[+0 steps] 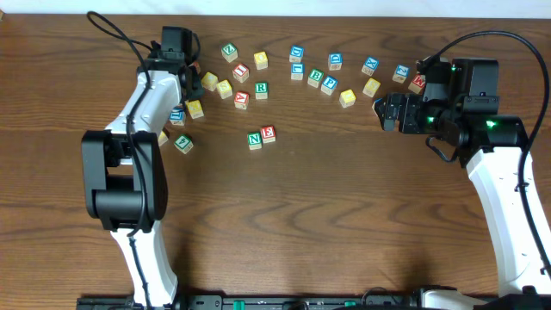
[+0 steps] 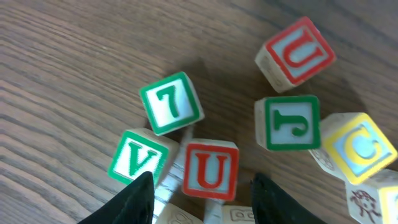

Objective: Spell out NEURIPS
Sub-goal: 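Move the left gripper over the red U block in the arc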

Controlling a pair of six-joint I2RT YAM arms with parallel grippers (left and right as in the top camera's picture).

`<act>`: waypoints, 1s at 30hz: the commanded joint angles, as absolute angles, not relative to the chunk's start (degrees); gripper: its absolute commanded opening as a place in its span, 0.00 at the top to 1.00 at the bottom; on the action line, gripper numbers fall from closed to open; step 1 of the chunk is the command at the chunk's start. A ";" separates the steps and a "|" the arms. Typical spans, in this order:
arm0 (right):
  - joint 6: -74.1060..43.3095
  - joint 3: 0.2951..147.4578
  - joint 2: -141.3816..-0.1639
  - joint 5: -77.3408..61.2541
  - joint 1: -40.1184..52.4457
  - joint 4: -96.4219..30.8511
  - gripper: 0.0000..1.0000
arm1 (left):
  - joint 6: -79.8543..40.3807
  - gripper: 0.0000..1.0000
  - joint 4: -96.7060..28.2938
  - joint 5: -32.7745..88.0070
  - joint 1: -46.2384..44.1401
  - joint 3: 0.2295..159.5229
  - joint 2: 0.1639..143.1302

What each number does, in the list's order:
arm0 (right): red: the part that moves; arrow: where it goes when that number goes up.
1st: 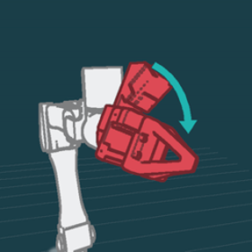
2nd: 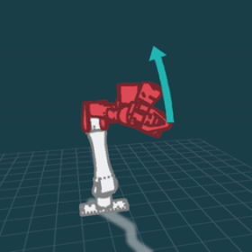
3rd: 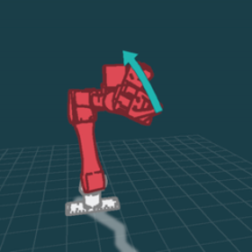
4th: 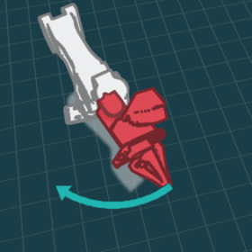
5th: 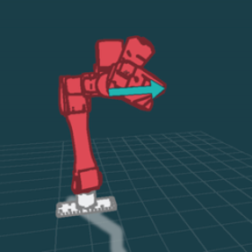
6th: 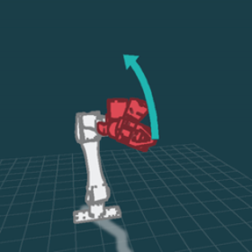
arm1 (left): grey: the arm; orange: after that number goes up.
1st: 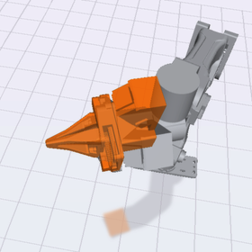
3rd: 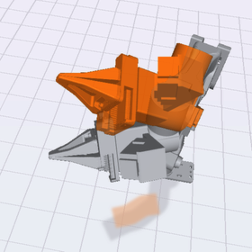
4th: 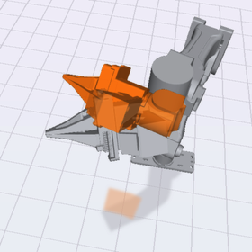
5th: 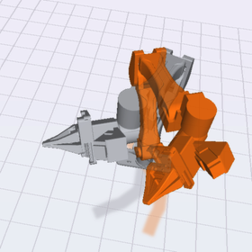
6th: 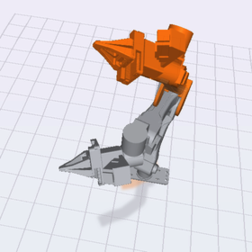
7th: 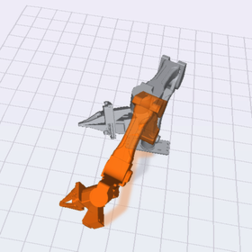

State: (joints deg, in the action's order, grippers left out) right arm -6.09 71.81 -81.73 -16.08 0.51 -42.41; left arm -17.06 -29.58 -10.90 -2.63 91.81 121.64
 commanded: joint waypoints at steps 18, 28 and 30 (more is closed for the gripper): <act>-6.81 72.97 -82.02 -16.03 0.86 -42.52 0.01 | -14.55 0.51 -27.73 -8.40 -1.93 91.42 124.11; -6.81 72.97 -82.04 -16.03 0.86 -42.52 0.01 | -14.57 0.51 -26.41 -8.38 -1.56 89.52 124.25; -6.81 72.97 -82.02 -16.03 0.86 -42.59 0.01 | -14.57 0.51 -26.33 -8.38 -1.43 89.47 124.29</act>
